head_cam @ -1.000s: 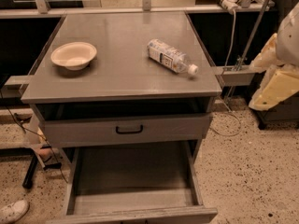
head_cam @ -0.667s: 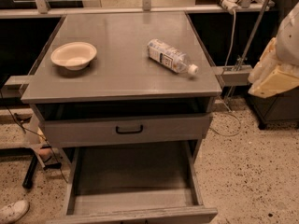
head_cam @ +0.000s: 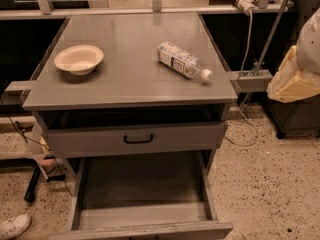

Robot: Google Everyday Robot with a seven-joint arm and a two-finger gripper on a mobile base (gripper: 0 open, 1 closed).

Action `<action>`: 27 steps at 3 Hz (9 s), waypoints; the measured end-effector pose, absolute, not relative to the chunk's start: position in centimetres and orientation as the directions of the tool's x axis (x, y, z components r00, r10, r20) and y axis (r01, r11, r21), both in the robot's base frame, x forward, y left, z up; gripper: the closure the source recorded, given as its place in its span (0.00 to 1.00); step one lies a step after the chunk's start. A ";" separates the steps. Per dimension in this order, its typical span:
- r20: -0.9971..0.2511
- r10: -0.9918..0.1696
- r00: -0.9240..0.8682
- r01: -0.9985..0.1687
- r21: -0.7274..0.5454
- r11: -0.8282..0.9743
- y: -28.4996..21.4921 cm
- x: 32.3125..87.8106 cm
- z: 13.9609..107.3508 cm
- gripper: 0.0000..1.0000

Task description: Close middle drawer

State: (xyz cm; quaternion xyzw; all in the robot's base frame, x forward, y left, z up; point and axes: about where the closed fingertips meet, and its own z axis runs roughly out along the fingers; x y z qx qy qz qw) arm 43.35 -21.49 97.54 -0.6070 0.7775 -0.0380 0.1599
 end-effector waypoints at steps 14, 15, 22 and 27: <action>-0.231 -0.707 -0.669 -0.720 0.437 0.539 -10.9 22.1 49.0 1.00; -0.242 -0.680 -0.692 -0.706 0.424 0.567 -10.1 22.3 47.5 1.00; -0.417 -0.587 -0.694 -0.713 0.280 0.643 -8.6 34.3 43.3 0.34; -0.417 -0.587 -0.694 -0.713 0.280 0.643 -8.6 34.3 43.3 0.43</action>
Offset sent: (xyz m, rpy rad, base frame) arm -0.1773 0.0244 -0.1931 -0.0008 0.3115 -0.1341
